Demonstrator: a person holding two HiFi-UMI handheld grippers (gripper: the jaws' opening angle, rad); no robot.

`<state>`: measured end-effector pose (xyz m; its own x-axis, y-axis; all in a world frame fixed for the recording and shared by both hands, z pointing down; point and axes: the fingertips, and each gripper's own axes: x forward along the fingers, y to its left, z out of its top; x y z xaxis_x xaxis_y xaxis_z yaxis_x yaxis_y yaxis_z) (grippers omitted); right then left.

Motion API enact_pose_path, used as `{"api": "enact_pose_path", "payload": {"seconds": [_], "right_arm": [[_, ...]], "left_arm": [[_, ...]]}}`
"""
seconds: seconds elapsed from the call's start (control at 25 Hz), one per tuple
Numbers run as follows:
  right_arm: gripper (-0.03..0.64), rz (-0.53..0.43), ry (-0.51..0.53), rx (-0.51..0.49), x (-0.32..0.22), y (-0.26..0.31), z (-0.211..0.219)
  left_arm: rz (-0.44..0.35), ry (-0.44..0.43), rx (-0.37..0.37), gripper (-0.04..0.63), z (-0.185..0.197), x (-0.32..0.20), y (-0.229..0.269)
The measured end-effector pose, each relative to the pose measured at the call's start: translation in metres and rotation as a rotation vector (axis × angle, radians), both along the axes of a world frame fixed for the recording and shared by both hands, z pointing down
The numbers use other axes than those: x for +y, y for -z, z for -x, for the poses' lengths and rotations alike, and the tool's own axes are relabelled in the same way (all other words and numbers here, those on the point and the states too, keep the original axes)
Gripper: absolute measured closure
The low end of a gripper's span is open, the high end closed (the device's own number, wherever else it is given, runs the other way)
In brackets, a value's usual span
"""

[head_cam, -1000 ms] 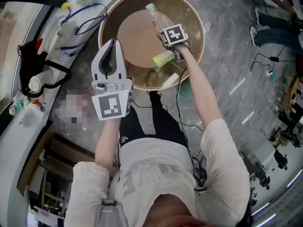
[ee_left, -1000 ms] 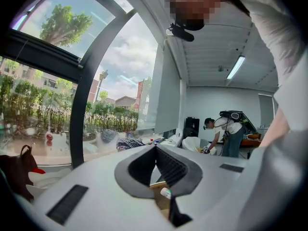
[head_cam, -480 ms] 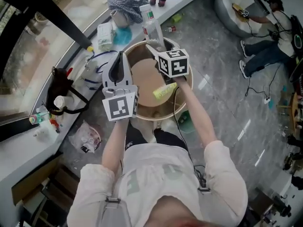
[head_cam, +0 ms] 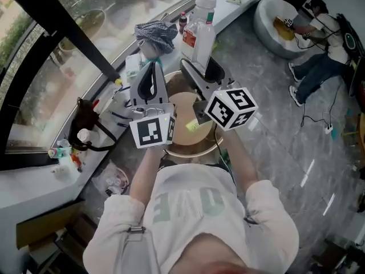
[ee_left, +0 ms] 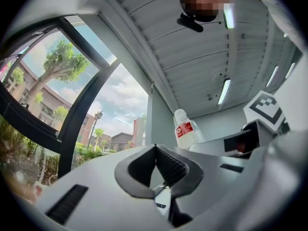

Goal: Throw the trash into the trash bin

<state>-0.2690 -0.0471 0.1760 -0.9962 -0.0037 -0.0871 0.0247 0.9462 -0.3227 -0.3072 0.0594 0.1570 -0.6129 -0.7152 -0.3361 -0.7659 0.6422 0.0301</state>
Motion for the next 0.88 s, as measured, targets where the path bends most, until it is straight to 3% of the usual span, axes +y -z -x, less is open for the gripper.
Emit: {"api": "enact_pose_path", "payload": {"seconds": [0.28, 0.52, 0.76, 0.88], "right_arm": [[0.318, -0.047, -0.059, -0.018, -0.019, 0.011, -0.024], [0.318, -0.019, -0.190, 0.000, -0.060, -0.012, -0.062], [0.318, 0.000, -0.437, 0.088, -0.146, -0.059, -0.160], [0.318, 0.030, -0.597, 0.179, -0.181, -0.100, -0.241]], "left_arm": [[-0.003, -0.058, -0.011, 0.584, -0.015, -0.024, 0.009], [0.052, -0.188, 0.008, 0.583, -0.043, -0.072, -0.012], [0.131, -0.426, 0.063, 0.583, -0.115, -0.169, -0.063], [0.191, -0.573, 0.092, 0.584, -0.173, -0.212, -0.102]]}}
